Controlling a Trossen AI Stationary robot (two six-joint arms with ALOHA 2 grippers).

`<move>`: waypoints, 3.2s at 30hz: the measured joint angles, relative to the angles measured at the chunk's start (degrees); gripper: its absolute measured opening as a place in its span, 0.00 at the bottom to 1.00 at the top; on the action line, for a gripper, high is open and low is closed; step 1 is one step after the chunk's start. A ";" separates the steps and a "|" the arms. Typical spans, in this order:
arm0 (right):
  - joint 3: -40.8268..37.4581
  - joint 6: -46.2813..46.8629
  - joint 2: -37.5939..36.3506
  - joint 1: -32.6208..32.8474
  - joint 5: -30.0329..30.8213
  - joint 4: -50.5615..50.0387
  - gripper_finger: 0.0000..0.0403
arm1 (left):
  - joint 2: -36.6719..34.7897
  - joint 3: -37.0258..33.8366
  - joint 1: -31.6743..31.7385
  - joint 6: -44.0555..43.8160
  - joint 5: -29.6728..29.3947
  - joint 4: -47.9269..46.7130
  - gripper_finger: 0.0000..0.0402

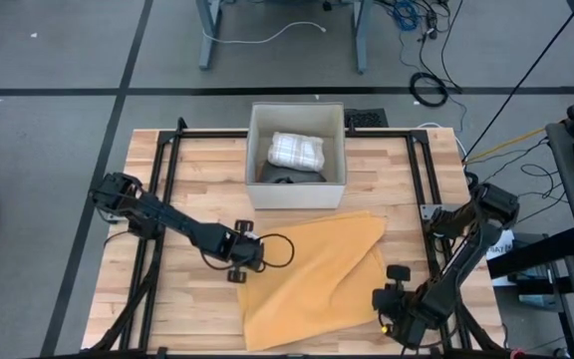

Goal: Fold towel
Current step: Fold the orange towel

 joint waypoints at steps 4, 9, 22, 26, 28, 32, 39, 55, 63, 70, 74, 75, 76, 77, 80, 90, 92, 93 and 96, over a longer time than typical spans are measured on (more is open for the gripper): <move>-0.01 1.22 3.61 -0.02 -3.03 -0.55 0.20 | 0.00 -0.02 -0.35 1.45 0.19 0.24 0.22; 0.25 4.57 6.07 0.20 -6.90 -0.71 0.20 | 0.02 -0.04 0.21 2.94 0.08 0.68 0.22; 0.64 14.99 3.58 4.47 -12.61 -1.37 0.20 | 0.04 3.05 2.44 7.33 -3.02 4.06 0.22; 2.11 16.13 1.89 4.95 -9.11 -2.38 0.20 | -0.80 4.07 3.33 7.25 -8.67 4.20 0.22; 2.84 15.94 1.81 5.03 -7.22 -2.77 0.20 | -0.83 3.96 5.61 6.02 -8.32 3.37 0.22; 4.15 14.36 1.77 5.03 -2.21 -2.11 0.24 | -0.90 3.98 11.47 3.60 -1.26 4.39 0.23; 4.32 14.54 1.76 5.01 0.01 -2.53 0.40 | -0.47 4.00 15.93 2.59 8.05 5.77 0.31; 4.34 13.07 1.68 5.01 3.37 -2.34 0.39 | 5.28 4.09 16.80 5.89 12.60 7.35 0.32; 4.34 13.20 1.66 5.01 3.39 -2.03 0.39 | 3.28 3.82 16.24 8.02 12.27 8.32 0.17; 4.34 13.22 1.66 5.01 3.44 -1.81 0.39 | 3.30 3.82 14.61 10.45 12.04 8.26 0.01; 4.35 13.22 1.66 4.99 3.44 -1.77 0.39 | 3.30 3.82 13.30 11.91 10.15 8.32 0.01; 4.36 13.22 1.66 4.96 3.44 -1.67 0.39 | 3.30 3.86 12.80 12.17 9.03 8.29 0.01; 4.36 13.22 1.66 4.96 3.44 -1.58 0.39 | 3.30 4.15 12.41 12.51 7.99 7.86 0.01; 4.36 13.22 1.66 4.96 3.46 -1.51 0.39 | 3.30 4.69 12.02 13.05 7.26 7.20 0.01; 4.36 13.22 1.66 4.96 3.50 -1.49 0.39 | 3.30 7.59 10.72 14.38 5.99 4.51 0.00; 4.36 13.22 1.64 4.90 5.01 -0.69 0.39 | 3.28 19.11 5.91 14.20 1.31 -14.53 0.00; 4.37 13.22 1.65 4.90 5.02 -0.68 0.39 | 3.27 20.56 5.20 11.31 0.21 -21.47 0.00; 4.37 13.19 1.64 4.90 5.03 -0.69 0.39 | 3.26 21.04 4.98 9.78 -0.24 -24.99 0.00; 4.37 12.49 1.66 4.90 5.05 -0.72 0.39 | 3.28 22.01 4.59 5.13 -3.85 -35.83 0.00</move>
